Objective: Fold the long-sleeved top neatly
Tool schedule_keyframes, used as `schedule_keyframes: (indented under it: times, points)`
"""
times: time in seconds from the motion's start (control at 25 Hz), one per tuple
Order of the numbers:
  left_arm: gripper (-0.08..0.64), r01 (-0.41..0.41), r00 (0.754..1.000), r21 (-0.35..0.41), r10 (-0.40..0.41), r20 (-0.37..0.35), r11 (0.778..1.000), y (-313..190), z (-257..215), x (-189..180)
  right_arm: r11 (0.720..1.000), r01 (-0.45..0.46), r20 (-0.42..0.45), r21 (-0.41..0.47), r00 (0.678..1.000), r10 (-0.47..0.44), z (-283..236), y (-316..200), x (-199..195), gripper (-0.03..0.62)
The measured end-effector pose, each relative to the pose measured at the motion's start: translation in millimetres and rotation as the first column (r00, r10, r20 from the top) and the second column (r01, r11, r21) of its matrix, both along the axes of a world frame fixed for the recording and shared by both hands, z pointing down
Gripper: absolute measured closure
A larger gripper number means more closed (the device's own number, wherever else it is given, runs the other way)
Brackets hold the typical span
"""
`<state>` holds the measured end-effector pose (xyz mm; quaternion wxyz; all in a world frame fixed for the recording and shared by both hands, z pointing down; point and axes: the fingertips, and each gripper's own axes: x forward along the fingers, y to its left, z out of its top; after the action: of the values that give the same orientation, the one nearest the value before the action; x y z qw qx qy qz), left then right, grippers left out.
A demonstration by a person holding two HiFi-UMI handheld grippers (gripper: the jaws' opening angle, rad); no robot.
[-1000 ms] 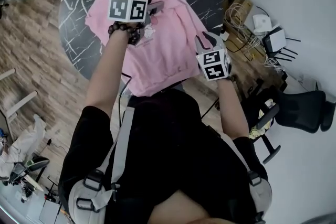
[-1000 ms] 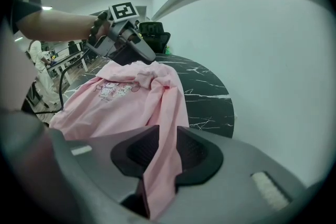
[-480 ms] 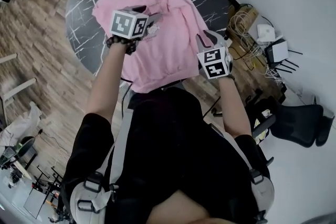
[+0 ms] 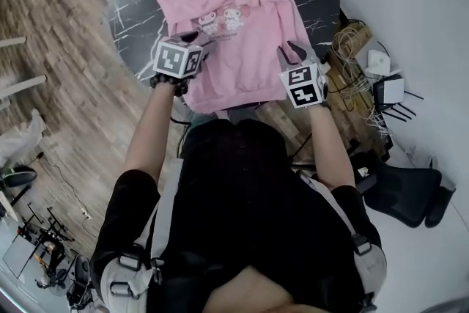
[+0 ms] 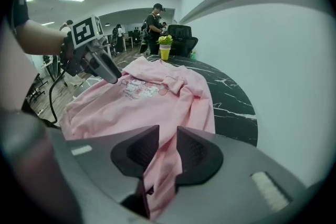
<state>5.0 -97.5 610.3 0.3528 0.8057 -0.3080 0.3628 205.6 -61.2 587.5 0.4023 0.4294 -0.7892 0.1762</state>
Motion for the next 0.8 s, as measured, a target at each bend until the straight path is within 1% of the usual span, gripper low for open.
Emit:
schedule_keyframes:
  times: [0.2, 0.36, 0.44, 0.56, 0.72, 0.8]
  points:
    - [0.305, 0.03, 0.997, 0.047, -0.033, 0.066, 0.998, 29.8, 0.0, -34.2, 0.998, 0.051, -0.034, -0.039, 0.998, -0.052, 10.5, 18.6, -21.2, 0.48]
    - [0.313, 0.122, 0.99, 0.048, -0.125, 0.067, 0.991, 66.9, 5.2, -70.8, 0.996, 0.075, -0.061, -0.057, 0.995, -0.079, 17.2, 37.4, -32.2, 0.48]
    - [0.325, 0.166, 0.984, 0.036, -0.168, 0.058, 0.985, 89.2, 7.6, -86.3, 0.995, 0.072, -0.072, -0.07, 0.994, -0.077, 20.7, 48.5, -34.5, 0.48]
    - [0.325, 0.194, 0.98, 0.003, -0.193, 0.051, 0.981, 117.6, 13.4, -97.8, 0.993, 0.062, -0.091, -0.096, 0.993, -0.071, 26.8, 65.5, -37.8, 0.48]
    - [0.324, 0.167, 0.985, -0.046, -0.165, 0.045, 0.985, 144.5, 20.4, -97.3, 0.993, 0.037, -0.105, -0.115, 0.993, -0.049, 32.0, 86.0, -51.4, 0.48]
    - [0.324, 0.164, 0.986, -0.079, -0.161, 0.038, 0.983, 157.6, 25.9, -96.2, 0.992, 0.023, -0.11, -0.12, 0.993, -0.037, 33.6, 97.9, -58.0, 0.48]
